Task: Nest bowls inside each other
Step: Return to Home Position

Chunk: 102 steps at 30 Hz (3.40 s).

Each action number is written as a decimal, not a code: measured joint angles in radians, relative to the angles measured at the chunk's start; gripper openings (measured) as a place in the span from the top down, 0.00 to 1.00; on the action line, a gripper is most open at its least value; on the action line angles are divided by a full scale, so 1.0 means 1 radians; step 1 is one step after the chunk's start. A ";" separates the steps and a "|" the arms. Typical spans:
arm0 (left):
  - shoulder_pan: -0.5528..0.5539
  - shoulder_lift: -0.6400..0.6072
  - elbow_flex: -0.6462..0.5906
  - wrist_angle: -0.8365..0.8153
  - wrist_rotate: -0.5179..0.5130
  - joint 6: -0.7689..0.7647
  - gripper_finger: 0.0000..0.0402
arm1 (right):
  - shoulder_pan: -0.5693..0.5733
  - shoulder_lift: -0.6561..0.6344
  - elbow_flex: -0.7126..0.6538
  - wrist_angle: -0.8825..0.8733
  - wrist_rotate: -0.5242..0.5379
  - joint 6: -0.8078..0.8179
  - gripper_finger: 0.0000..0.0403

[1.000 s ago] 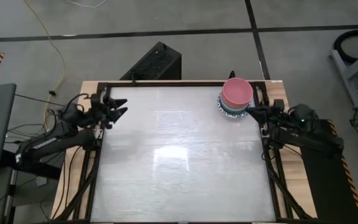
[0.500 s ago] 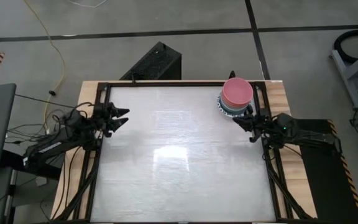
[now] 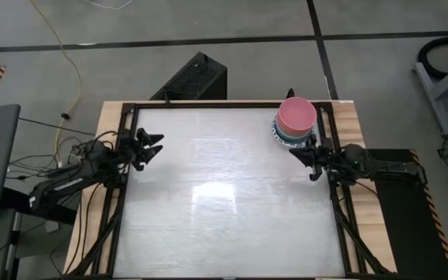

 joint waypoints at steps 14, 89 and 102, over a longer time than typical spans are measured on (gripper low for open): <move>-0.194 0.002 -0.001 -0.199 -0.326 0.043 0.29 | -0.001 0.000 -0.001 -0.084 0.022 -0.018 0.94; -0.380 0.006 -0.004 -0.293 -0.297 0.308 0.29 | -0.003 0.001 -0.003 -0.169 0.074 -0.088 0.94; -0.380 0.077 -0.004 -0.292 -0.302 0.275 0.29 | -0.003 0.001 -0.003 -0.170 0.074 -0.088 0.94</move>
